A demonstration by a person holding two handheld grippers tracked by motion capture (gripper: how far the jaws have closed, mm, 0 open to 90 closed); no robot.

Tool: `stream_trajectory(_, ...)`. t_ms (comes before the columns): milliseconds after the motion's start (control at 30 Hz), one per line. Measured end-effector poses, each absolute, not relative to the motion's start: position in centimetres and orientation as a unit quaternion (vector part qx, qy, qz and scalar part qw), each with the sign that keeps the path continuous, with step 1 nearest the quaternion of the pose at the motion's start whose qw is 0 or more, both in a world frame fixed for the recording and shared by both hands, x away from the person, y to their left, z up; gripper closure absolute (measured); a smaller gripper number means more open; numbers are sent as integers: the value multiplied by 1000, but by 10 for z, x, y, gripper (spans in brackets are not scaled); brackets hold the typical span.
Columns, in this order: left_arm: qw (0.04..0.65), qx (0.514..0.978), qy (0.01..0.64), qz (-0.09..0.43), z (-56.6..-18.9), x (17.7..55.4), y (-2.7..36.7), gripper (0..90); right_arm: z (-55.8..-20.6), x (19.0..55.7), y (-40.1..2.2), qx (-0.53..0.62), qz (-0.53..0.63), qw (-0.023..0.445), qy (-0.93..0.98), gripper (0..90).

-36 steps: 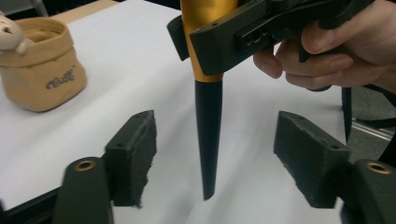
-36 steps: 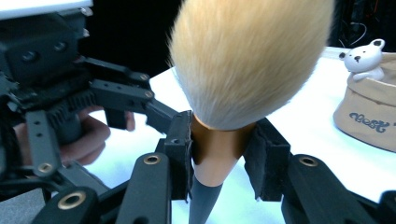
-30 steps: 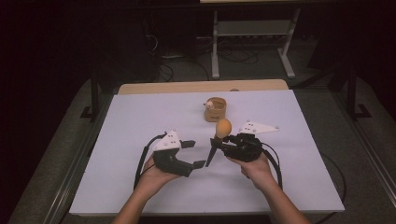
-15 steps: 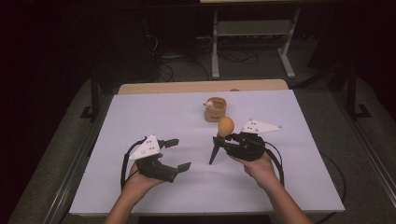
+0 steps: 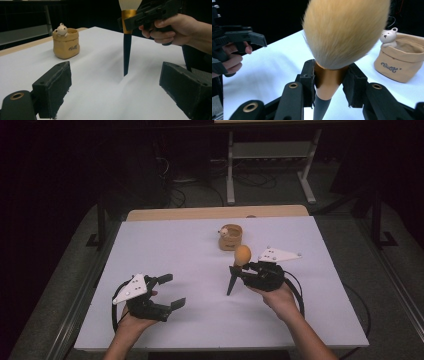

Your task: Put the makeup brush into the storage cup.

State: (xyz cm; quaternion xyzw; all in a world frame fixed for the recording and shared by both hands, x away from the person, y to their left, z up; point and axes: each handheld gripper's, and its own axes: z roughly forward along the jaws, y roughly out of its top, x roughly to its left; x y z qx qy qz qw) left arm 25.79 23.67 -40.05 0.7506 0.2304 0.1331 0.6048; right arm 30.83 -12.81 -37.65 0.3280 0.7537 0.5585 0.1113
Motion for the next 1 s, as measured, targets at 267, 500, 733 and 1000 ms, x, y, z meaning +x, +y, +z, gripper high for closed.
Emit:
stream_trajectory(267,614,741,237,137,-406,257,249,103,-373,312,-128,326,547,120,762,632)
stream_trajectory(500,609,742,244,140,-406,258,255,103,-363,320,-130,321,541,129,766,632)
stream_trajectory(733,613,742,235,133,-407,257,252,103,-356,327,-133,319,541,130,768,632)
stream_trajectory(1000,616,743,230,126,-407,256,250,103,-350,336,-136,319,540,136,766,632)
